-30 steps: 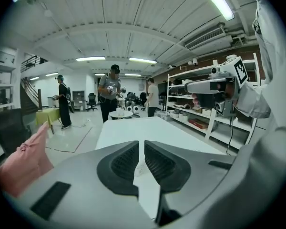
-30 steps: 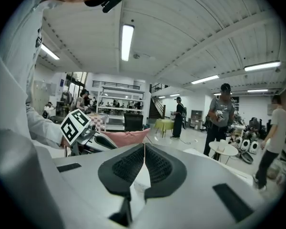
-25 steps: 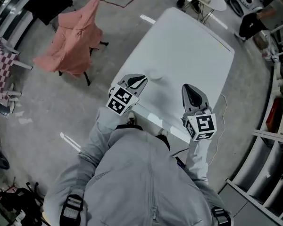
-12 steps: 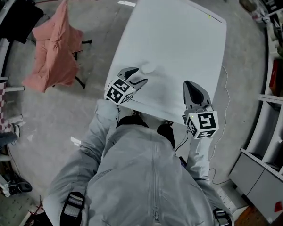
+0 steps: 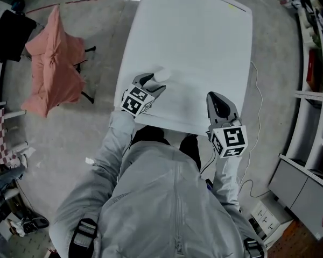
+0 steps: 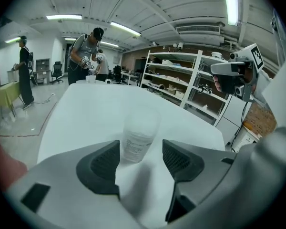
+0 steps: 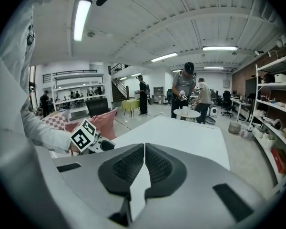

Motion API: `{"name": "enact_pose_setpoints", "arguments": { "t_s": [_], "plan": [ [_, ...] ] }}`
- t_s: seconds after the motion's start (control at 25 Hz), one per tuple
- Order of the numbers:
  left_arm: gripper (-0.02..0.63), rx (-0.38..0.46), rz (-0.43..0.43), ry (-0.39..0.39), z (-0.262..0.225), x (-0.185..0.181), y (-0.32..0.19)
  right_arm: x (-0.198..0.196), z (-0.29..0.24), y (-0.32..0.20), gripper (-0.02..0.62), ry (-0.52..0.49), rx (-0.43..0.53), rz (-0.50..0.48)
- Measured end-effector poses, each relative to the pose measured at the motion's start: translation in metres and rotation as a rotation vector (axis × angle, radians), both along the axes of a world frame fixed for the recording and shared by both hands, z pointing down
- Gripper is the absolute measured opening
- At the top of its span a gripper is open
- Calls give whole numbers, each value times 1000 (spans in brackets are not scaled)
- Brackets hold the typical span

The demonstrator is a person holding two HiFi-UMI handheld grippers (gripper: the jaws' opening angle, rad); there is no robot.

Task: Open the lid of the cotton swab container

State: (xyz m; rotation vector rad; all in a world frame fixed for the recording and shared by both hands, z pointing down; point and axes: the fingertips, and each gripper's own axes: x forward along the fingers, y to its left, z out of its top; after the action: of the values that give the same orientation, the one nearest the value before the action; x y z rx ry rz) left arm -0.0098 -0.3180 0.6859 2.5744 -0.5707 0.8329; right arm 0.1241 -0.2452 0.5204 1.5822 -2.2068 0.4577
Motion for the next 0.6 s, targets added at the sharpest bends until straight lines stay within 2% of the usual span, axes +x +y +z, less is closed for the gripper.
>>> {"name": "enact_pose_setpoints", "arguments": {
  "t_s": [0.48,0.6],
  "plan": [
    [269,53,-16,-71,20,20,-17,32,10,21,35,30,-28,86],
    [235,66,11,-74,19,21,-11,36,5,31,35,32,-29,99]
  ]
}}
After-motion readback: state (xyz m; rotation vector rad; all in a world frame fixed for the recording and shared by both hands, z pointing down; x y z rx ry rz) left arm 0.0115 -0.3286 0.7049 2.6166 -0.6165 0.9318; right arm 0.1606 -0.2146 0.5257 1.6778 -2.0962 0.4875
